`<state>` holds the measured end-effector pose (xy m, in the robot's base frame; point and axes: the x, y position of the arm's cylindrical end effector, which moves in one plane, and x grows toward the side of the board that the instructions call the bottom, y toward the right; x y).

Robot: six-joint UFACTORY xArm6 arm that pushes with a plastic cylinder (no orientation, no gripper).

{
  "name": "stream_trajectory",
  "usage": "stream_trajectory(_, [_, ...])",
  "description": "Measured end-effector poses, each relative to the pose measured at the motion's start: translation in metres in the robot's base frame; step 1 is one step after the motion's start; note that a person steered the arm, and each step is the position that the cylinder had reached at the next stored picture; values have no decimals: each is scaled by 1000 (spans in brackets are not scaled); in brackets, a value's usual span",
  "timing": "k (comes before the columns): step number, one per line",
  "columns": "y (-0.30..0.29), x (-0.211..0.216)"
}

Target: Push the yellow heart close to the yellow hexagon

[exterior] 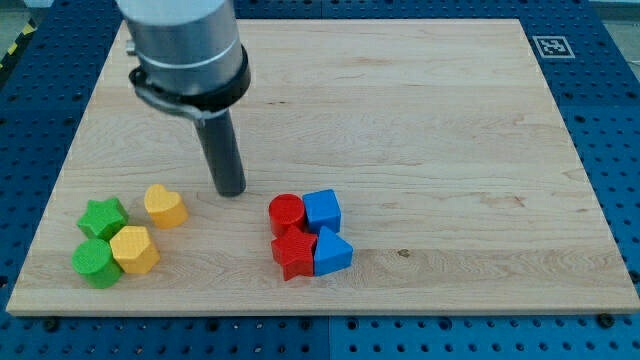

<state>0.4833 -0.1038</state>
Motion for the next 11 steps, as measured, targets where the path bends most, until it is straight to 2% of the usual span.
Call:
stream_trajectory(2, [-41, -9])
stream_trajectory(4, [-59, 5])
stream_trajectory(5, [-44, 14])
stream_trajectory(7, [-74, 33])
stream_trajectory(11, [-79, 40])
